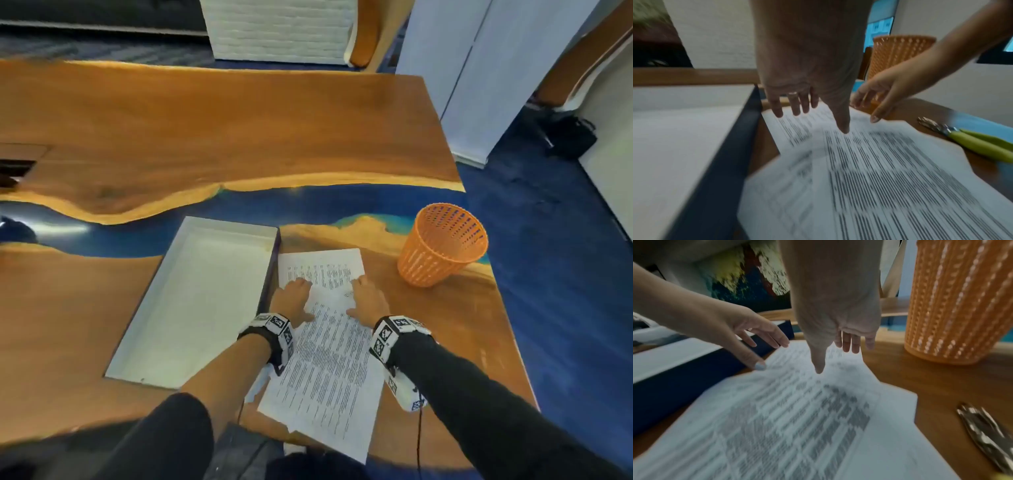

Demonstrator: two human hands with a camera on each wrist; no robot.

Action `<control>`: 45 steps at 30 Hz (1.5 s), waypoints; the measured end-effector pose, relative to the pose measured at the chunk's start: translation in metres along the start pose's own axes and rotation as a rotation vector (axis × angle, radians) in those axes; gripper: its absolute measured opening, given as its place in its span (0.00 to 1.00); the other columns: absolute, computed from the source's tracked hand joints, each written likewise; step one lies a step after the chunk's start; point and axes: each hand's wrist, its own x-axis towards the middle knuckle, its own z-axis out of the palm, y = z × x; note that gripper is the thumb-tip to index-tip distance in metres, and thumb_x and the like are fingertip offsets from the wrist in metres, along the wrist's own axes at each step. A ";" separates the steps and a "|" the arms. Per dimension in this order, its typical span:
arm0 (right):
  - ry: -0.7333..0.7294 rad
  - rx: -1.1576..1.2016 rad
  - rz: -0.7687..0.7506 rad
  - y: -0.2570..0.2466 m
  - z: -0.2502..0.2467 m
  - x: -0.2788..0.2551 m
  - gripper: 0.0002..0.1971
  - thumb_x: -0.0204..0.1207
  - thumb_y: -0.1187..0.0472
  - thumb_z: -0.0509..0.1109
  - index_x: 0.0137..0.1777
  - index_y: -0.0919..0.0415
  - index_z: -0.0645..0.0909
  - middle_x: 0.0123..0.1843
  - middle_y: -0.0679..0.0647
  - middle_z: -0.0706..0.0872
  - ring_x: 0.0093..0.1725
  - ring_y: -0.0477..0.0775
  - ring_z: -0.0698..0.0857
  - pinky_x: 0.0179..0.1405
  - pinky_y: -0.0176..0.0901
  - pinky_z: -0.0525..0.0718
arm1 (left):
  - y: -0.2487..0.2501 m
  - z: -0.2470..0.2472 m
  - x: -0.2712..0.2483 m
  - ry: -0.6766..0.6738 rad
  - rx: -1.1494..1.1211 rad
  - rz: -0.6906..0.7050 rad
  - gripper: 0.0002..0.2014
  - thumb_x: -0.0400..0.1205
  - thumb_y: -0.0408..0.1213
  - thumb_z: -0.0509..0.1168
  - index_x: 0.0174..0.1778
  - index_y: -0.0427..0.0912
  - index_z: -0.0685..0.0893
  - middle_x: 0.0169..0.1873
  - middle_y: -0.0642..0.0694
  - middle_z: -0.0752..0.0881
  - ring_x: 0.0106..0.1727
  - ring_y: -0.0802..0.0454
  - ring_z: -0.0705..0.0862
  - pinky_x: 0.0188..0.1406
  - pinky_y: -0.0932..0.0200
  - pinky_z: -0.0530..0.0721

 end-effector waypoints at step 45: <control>0.316 0.441 -0.021 0.030 -0.013 0.051 0.14 0.69 0.69 0.76 0.53 0.58 0.81 0.52 0.55 0.84 0.54 0.54 0.81 0.59 0.54 0.77 | -0.062 -0.017 -0.018 0.502 -0.636 -0.139 0.06 0.83 0.35 0.63 0.48 0.35 0.83 0.41 0.39 0.88 0.41 0.43 0.86 0.43 0.49 0.84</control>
